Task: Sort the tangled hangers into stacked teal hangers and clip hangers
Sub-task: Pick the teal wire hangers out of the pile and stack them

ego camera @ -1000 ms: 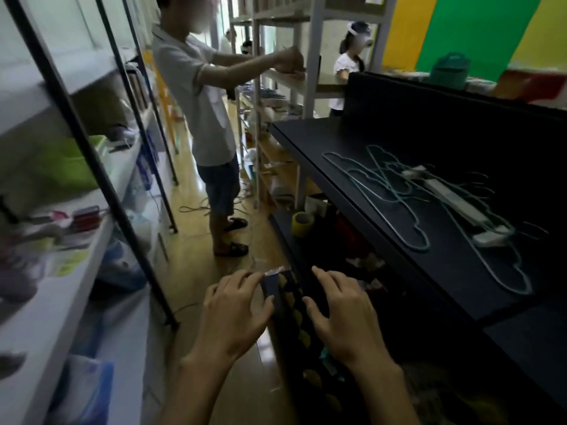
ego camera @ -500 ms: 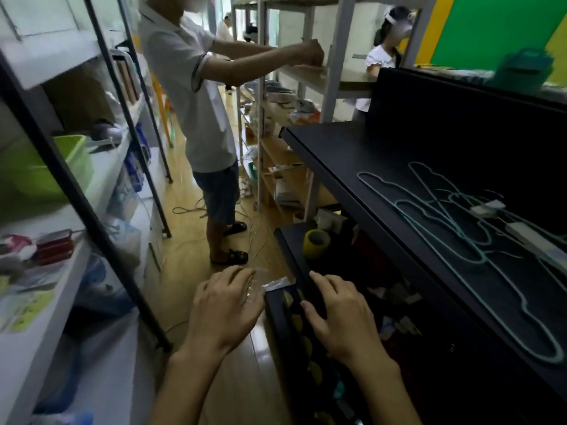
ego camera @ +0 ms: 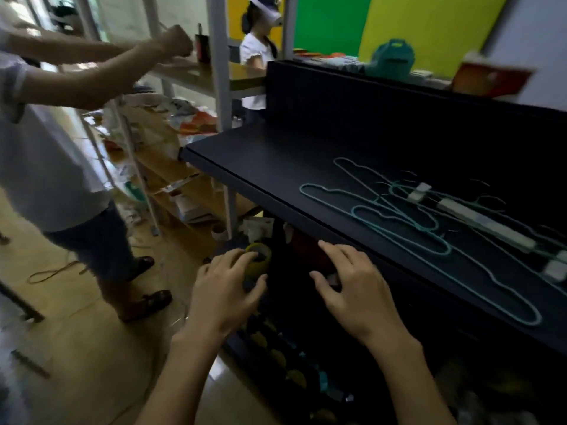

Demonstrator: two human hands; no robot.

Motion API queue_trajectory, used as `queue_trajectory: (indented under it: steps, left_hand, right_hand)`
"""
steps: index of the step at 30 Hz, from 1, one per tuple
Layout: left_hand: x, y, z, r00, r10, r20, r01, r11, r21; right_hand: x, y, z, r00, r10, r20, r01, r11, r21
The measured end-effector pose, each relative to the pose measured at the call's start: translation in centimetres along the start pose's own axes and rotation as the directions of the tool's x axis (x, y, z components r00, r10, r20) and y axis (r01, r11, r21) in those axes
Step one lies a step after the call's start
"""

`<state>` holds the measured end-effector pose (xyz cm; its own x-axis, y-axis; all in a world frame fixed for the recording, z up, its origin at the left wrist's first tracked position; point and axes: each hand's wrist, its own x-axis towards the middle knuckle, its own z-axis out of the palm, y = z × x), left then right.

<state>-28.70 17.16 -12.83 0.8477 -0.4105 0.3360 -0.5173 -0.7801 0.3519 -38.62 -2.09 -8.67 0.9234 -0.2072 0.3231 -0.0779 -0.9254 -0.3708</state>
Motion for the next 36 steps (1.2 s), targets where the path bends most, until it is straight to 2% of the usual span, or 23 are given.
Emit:
queue_trajectory:
  steps: [8,16,21,25,29,33,36]
  left_hand:
    - [9.5,5.9,2.8,0.956,0.291,0.045,-0.286,0.954,-0.096]
    - [17.8,11.6,4.1,0.857,0.515,0.000,-0.511,0.850,-0.132]
    - [22.6,13.6,6.3,0.803,0.586,0.111,-0.571,0.809,-0.140]
    - [25.9,13.9,7.4,0.774,0.608,0.176,-0.595,0.794,-0.124]
    - [28.9,13.4,8.1,0.734,0.639,0.230,-0.626,0.768,-0.137]
    - [31.1,13.3,8.7,0.683,0.690,0.239,-0.671,0.723,-0.168]
    - [32.8,13.3,9.3,0.617,0.735,0.281,-0.710,0.674,-0.202]
  right_hand:
    - [0.2,6.0,-5.1,0.936,0.283,-0.207,-0.306,0.948,-0.088]
    - [1.1,12.0,-9.7,0.815,0.416,-0.403,-0.491,0.865,-0.100]
    - [2.7,15.4,-11.9,0.792,0.509,-0.337,-0.576,0.805,-0.138]
    - [4.8,18.0,-12.8,0.780,0.596,-0.190,-0.625,0.757,-0.191]
    - [6.6,20.0,-13.3,0.744,0.667,-0.054,-0.668,0.735,-0.115]
    - [7.2,20.6,-13.2,0.707,0.707,-0.025,-0.706,0.702,-0.092]
    - [7.8,19.9,-13.1,0.692,0.719,-0.066,-0.721,0.685,-0.101]
